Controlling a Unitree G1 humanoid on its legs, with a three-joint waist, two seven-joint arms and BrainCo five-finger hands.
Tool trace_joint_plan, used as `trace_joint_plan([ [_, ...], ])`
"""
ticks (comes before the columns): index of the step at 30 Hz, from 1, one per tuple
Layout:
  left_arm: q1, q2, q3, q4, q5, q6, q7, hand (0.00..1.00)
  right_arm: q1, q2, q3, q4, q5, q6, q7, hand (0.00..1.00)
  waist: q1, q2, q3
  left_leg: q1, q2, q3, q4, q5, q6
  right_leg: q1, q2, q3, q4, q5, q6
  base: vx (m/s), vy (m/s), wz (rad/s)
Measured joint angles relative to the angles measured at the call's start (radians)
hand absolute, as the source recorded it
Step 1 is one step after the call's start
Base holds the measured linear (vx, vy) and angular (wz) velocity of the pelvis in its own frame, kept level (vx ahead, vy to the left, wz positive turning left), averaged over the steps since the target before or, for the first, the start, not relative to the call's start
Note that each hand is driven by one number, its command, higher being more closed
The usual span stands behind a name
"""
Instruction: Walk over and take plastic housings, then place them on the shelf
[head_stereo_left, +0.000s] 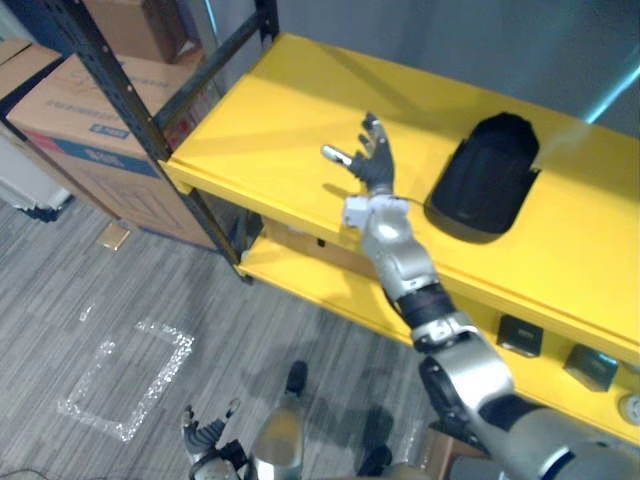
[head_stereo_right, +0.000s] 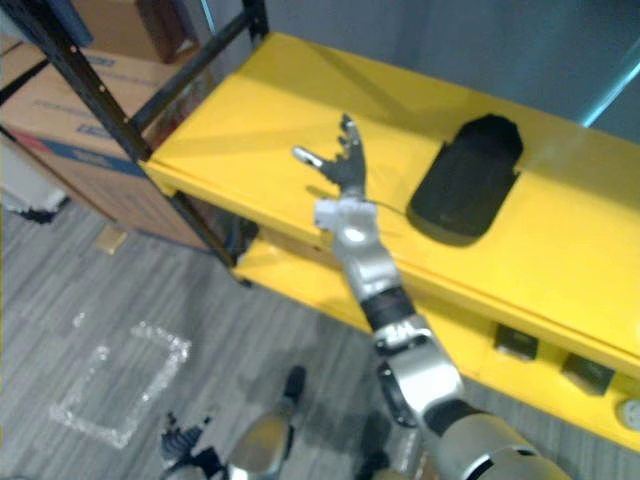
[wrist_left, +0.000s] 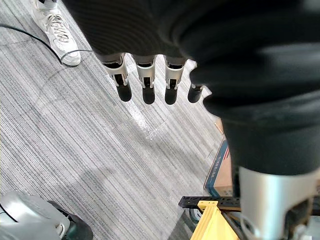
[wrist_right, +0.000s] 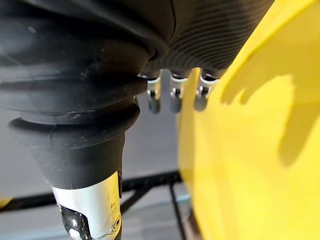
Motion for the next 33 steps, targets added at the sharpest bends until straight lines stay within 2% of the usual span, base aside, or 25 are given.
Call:
trace_joint_plan([
  [3,0.0,0.007,-0.01,0.014,-0.032,0.004,-0.007,0.0,-0.044,-0.027,-0.028,0.024,-0.02,0.013,-0.038,0.0,-0.004,0.016,0.022,-0.002,0.003,0.002,0.0,0.0,0.0,-0.022,-0.006,0.014,0.037,-0.019,-0.004,-0.03,-0.057,-0.06],
  [9,0.0,0.031,-0.048,0.034,-0.078,0.005,-0.017,0.0,-0.08,-0.077,-0.094,0.076,-0.037,0.053,-0.136,0.0,-0.01,0.032,0.035,-0.004,0.004,0.004,0.0,0.001,-0.002,-0.046,-0.016,0.026,0.081,-0.043,-0.008,-0.03,-0.048,-0.02],
  [15,-0.009,0.039,-0.075,0.051,-0.107,-0.004,-0.029,0.0,-0.156,-0.155,-0.135,0.167,-0.035,0.083,-0.156,0.0,-0.016,0.052,0.073,-0.001,0.008,0.005,0.0,0.004,-0.006,-0.059,-0.016,0.041,0.103,-0.051,-0.013,-0.05,-0.034,-0.03],
  [23,-0.011,0.073,-0.118,0.055,-0.108,-0.004,-0.047,0.0,-0.198,-0.263,-0.154,0.295,0.025,0.082,-0.106,0.0,-0.019,0.056,0.087,0.001,0.012,0.003,0.0,0.009,-0.01,-0.066,-0.014,0.05,0.119,-0.062,-0.019,-0.03,-0.038,0.0],
  [26,-0.011,0.073,-0.122,0.055,-0.108,-0.004,-0.051,0.0,-0.235,-0.294,-0.164,0.34,0.042,0.079,-0.055,0.0,-0.024,0.066,0.099,0.001,0.011,0.001,0.0,0.012,-0.01,-0.068,-0.014,0.051,0.124,-0.064,-0.019,-0.04,-0.033,0.0],
  [28,-0.011,0.075,-0.122,0.056,-0.108,-0.004,-0.069,0.0,-0.257,-0.32,-0.174,0.366,0.043,0.062,-0.007,0.0,-0.025,0.077,0.11,-0.001,0.009,0.001,0.0,0.014,-0.011,-0.076,-0.015,0.053,0.136,-0.069,-0.021,-0.05,-0.026,0.0],
  [33,-0.012,0.076,-0.126,0.073,-0.108,-0.004,-0.086,0.0,-0.258,-0.35,-0.173,0.399,0.043,0.016,0.031,0.0,-0.024,0.08,0.112,-0.004,0.01,-0.006,0.0,0.015,-0.012,-0.079,-0.015,0.051,0.145,-0.08,-0.024,-0.02,-0.04,0.03],
])
